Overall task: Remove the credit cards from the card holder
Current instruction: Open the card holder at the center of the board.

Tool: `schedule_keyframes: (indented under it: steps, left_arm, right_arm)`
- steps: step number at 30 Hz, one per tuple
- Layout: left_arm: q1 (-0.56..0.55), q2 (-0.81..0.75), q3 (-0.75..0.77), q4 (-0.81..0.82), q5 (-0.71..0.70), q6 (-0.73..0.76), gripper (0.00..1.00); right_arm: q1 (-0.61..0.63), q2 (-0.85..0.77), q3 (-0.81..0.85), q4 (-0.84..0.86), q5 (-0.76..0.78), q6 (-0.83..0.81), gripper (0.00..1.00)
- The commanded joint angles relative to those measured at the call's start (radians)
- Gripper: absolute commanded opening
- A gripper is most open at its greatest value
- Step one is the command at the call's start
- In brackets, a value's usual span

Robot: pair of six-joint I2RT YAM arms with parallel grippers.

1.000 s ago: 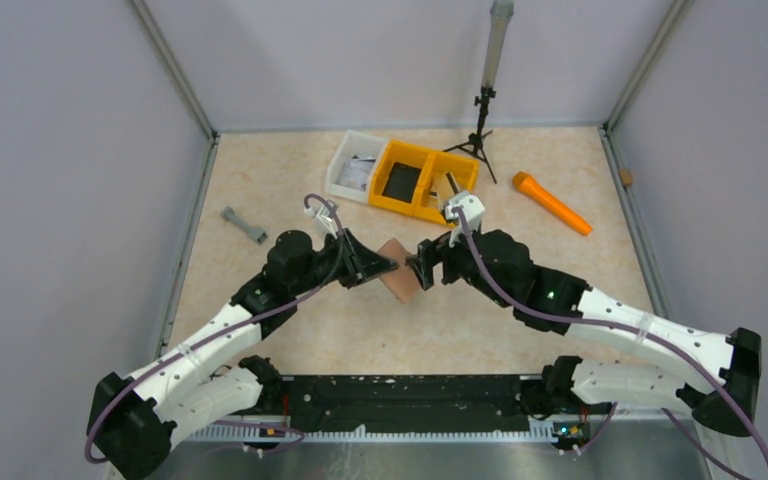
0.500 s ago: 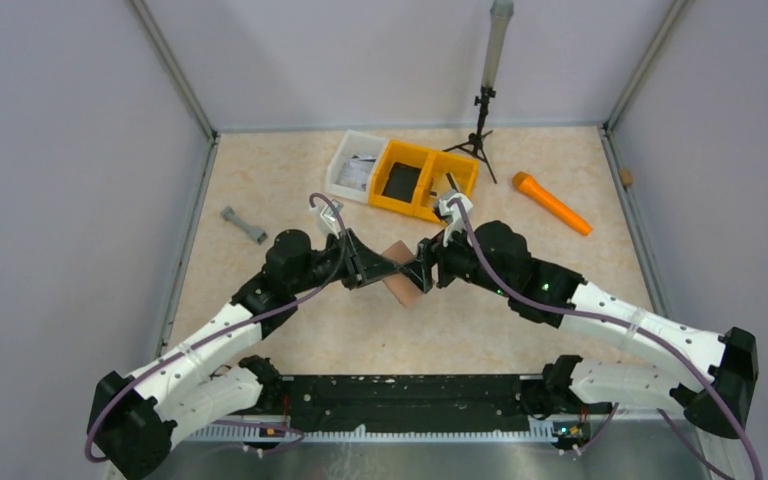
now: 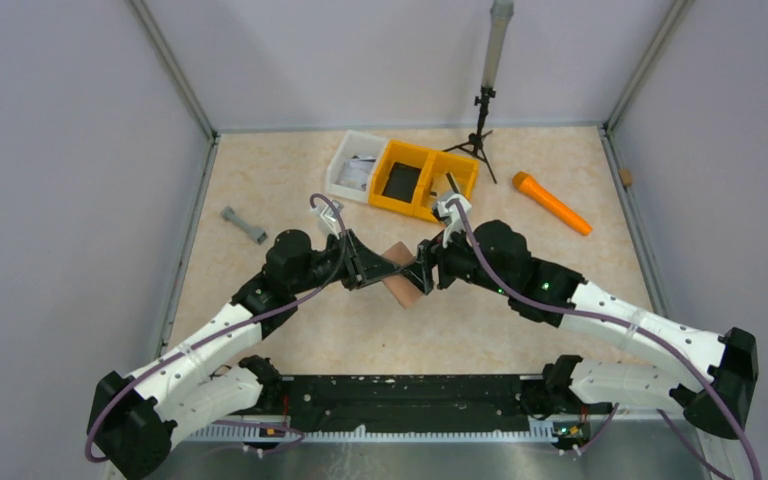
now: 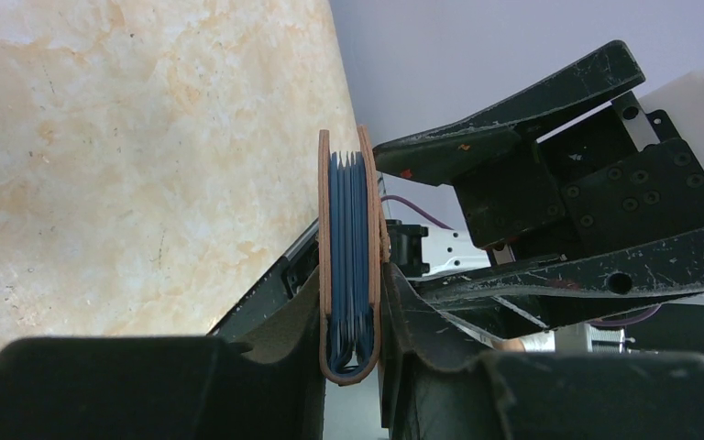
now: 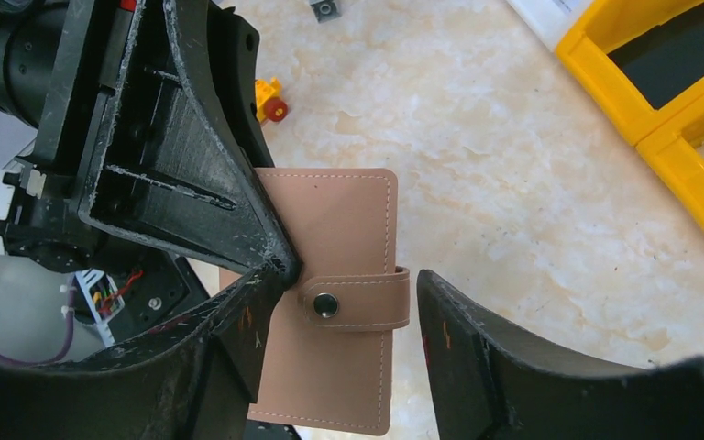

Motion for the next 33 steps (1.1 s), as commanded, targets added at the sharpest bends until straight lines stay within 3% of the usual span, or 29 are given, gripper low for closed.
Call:
schedule_keyframes:
  steps: [1, 5, 11, 19, 20, 23, 30, 33]
  left_arm:
    - [-0.002, -0.013, 0.035, 0.098, 0.041, -0.023, 0.00]
    - [-0.002, -0.015, 0.036, 0.099, 0.041, -0.026, 0.00]
    - [-0.001, -0.015, 0.034, 0.105, 0.048, -0.031, 0.00]
    - [-0.001, -0.013, 0.034, 0.121, 0.064, -0.042, 0.00]
    - [-0.001, -0.012, 0.034, 0.122, 0.067, -0.042, 0.00]
    - [-0.002, -0.013, 0.033, 0.132, 0.074, -0.045, 0.00]
    - [-0.002, -0.010, 0.029, 0.135, 0.083, -0.045, 0.00]
    - [-0.002, -0.014, 0.028, 0.126, 0.082, -0.039, 0.00]
  right_arm:
    - [-0.004, 0.021, 0.029, -0.046, -0.002, -0.020, 0.61]
    - [-0.003, 0.019, 0.021, -0.059, -0.002, -0.025, 0.58]
    - [-0.004, 0.010, 0.003, -0.084, 0.045, -0.040, 0.63]
    - [-0.004, 0.036, 0.008, -0.073, 0.044, -0.055, 0.61]
    - [-0.004, 0.040, 0.012, -0.072, 0.036, -0.055, 0.59]
    - [-0.006, 0.047, 0.015, -0.061, 0.031, -0.039, 0.40]
    - [-0.027, 0.015, -0.017, -0.001, 0.050, 0.022, 0.13]
    - [-0.055, -0.013, -0.045, 0.026, 0.070, 0.074, 0.10]
